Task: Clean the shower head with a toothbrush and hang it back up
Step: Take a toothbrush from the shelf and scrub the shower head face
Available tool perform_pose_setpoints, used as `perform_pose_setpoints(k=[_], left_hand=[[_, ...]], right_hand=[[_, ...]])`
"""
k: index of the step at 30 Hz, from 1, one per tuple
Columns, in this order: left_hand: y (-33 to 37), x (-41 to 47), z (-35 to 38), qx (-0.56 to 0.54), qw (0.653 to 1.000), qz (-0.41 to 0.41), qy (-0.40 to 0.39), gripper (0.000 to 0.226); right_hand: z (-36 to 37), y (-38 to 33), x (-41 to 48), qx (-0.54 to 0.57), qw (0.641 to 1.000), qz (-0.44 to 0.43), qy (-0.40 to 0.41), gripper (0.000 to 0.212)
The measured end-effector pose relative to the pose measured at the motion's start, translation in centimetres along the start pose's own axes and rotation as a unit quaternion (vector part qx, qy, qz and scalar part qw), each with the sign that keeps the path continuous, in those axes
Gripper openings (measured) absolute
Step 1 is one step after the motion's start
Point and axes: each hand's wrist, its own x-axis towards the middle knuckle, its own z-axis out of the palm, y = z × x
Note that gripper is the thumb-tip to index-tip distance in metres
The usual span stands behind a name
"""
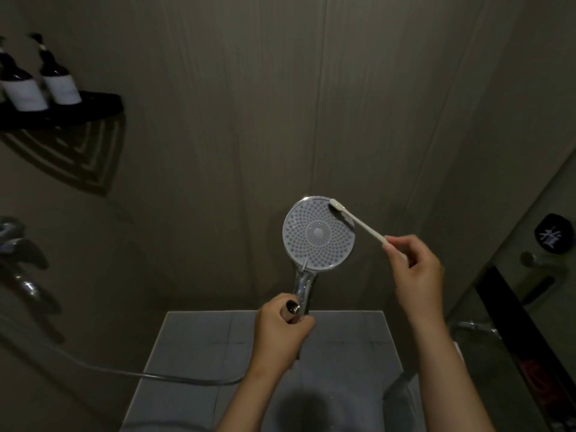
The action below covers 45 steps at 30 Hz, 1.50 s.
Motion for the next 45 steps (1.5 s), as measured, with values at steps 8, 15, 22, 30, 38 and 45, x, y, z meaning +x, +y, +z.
perform_pose_setpoints(k=[8, 15, 22, 30, 38, 45], left_hand=[[0.4, -0.1, -0.7, -0.005, 1.000, -0.013, -0.002, 0.024], [0.7, -0.3, -1.2, -0.019, 0.999, -0.034, 0.006, 0.039], [0.8, -0.2, -1.5, -0.026, 0.999, -0.040, 0.018, 0.043], [1.2, 0.0, -1.8, -0.044, 0.997, -0.055, 0.023, 0.040], [1.7, -0.3, -2.0, -0.050, 0.997, -0.057, 0.034, 0.041], [1.5, -0.5, -1.9, -0.040, 0.997, -0.060, 0.032, 0.038]], right_hand=[[1.0, -0.5, -1.3, 0.077, 0.995, 0.012, -0.065, 0.013], [1.9, 0.5, -1.9, 0.010, 0.996, 0.016, -0.085, 0.007], [1.7, 0.7, -1.8, -0.009, 1.000, 0.015, 0.015, 0.007], [2.8, -0.1, -2.5, 0.039, 0.994, 0.017, -0.104, 0.017], [2.7, 0.3, -2.7, -0.027, 1.000, 0.005, 0.002, 0.008], [2.5, 0.2, -3.2, -0.031, 0.999, 0.004, 0.039, 0.006]])
